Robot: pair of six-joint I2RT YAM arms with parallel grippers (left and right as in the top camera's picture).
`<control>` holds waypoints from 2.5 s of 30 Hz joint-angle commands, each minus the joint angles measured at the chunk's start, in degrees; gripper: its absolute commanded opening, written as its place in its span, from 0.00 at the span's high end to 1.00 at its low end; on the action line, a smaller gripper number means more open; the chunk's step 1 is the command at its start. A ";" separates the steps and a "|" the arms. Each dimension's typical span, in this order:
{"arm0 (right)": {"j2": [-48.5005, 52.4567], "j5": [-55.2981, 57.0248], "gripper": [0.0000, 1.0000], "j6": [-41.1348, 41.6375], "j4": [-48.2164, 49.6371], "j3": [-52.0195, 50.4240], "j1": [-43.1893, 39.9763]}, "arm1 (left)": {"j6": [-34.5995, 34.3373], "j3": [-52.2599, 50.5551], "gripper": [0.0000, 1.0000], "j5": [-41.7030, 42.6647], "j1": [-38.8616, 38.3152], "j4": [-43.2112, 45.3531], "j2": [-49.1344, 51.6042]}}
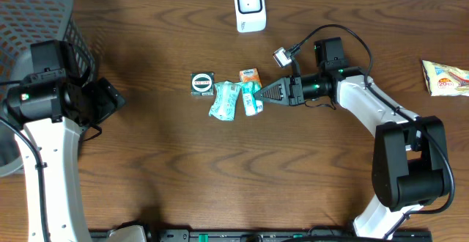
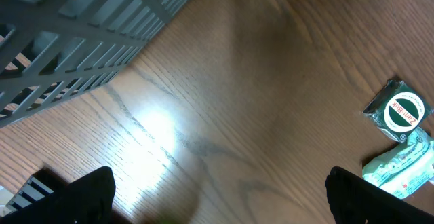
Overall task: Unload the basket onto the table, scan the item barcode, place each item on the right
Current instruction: 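Raise the green Kleenex pack up to the white scanner, then carry the pack to the far right beside the snack bag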
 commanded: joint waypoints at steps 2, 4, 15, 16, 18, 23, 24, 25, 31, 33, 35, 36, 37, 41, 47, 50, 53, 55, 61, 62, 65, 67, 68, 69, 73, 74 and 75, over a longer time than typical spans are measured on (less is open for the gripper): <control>-0.46 1.05 0.99 0.81 0.15 -0.24 -0.28 | -0.33 -0.13 0.02 -0.96 0.20 -0.26 -0.24; -0.46 1.11 0.99 0.79 0.17 -0.24 -0.28 | -0.33 -0.13 0.02 -0.94 0.20 -0.26 -0.24; -0.48 2.80 0.99 0.92 0.33 -0.24 -0.26 | -0.33 -0.13 0.03 -0.94 0.20 -0.26 -0.24; -0.46 4.00 0.99 1.62 0.33 -0.24 -0.22 | -0.33 -0.13 0.02 -0.94 0.20 -0.26 -0.24; -0.46 8.02 0.99 4.04 0.33 -0.24 -0.04 | -0.33 -0.13 0.02 -0.94 0.20 -0.26 -0.24; -0.48 20.46 0.99 11.41 0.83 -0.22 1.27 | -0.33 -0.13 0.02 -0.94 0.20 -0.26 -0.24; -0.48 23.28 0.99 13.46 0.92 -0.20 1.55 | -0.33 -0.13 0.02 -0.96 0.20 -0.26 -0.24; -0.50 25.92 0.99 15.13 1.29 -0.17 1.92 | -0.33 -0.13 0.02 -0.94 0.20 -0.26 -0.24; -0.52 40.81 0.99 16.70 -0.24 3.28 5.18 | -0.33 -0.13 0.02 -0.94 0.20 -0.26 -0.24; -0.52 48.63 0.99 16.55 -3.23 6.08 6.40 | -0.33 -0.13 0.03 -0.94 0.20 -0.26 -0.24; -0.52 60.28 0.99 15.67 -8.00 9.79 7.96 | -0.33 -0.13 0.02 -0.94 0.20 -0.26 -0.24; -0.52 65.16 0.99 15.50 -10.29 11.65 8.68 | -0.33 -0.13 0.02 -0.94 0.20 -0.26 -0.24; -0.52 69.48 0.99 14.56 -12.66 13.86 9.42 | -0.33 -0.13 0.02 -0.94 0.20 -0.26 -0.24; -0.31 77.35 0.99 11.82 -17.11 20.63 10.75 | -0.33 -0.13 0.02 -0.94 0.20 -0.26 -0.24; 3.89 84.11 0.99 9.01 -18.47 30.91 10.86 | -0.33 -0.13 0.03 -0.94 0.20 -0.26 -0.24; 8.83 87.95 0.99 6.75 -20.83 39.74 10.86 | -0.33 -0.13 0.03 -0.94 0.20 -0.26 -0.24; 15.39 92.06 0.99 3.48 -24.30 51.04 10.86 | -0.33 -0.13 0.02 -0.94 0.20 -0.26 -0.24; 19.56 96.61 0.99 2.03 -25.79 57.81 10.99 | -0.33 -0.13 0.02 -0.94 0.20 -0.26 -0.24; 28.33 107.25 0.99 -10.36 -18.05 67.23 11.50 | -0.33 -0.13 0.02 -0.94 0.20 -0.26 -0.24; 29.16 109.37 0.99 -12.46 -15.10 67.21 11.91 | -0.33 -0.13 0.02 -0.94 0.20 -0.26 -0.24; 31.10 109.96 0.99 -21.35 -7.48 67.21 12.79 | -0.33 -0.13 0.02 -0.94 0.20 -0.26 -0.24; 32.11 110.01 0.99 -28.48 -2.86 67.19 13.31 | -0.33 -0.13 0.02 -0.94 0.20 -0.26 -0.24; 32.41 110.16 0.99 -31.56 -0.96 67.19 13.53 | -0.33 -0.13 0.02 -0.94 0.20 -0.26 -0.24; 33.05 110.36 0.99 -34.23 0.96 67.19 13.68 | -0.33 -0.13 0.02 -0.94 0.20 -0.26 -0.24; 35.45 111.06 0.99 -44.59 6.47 67.19 14.60 | -0.33 -0.13 0.02 -0.94 0.20 -0.26 -0.24; 35.93 111.08 0.99 -46.31 6.91 67.17 14.80 | -0.33 -0.13 0.03 -0.94 0.20 -0.26 -0.24; 36.63 111.06 0.99 -48.39 7.21 67.14 15.10 | -0.33 -0.13 0.03 -0.94 0.20 -0.26 -0.24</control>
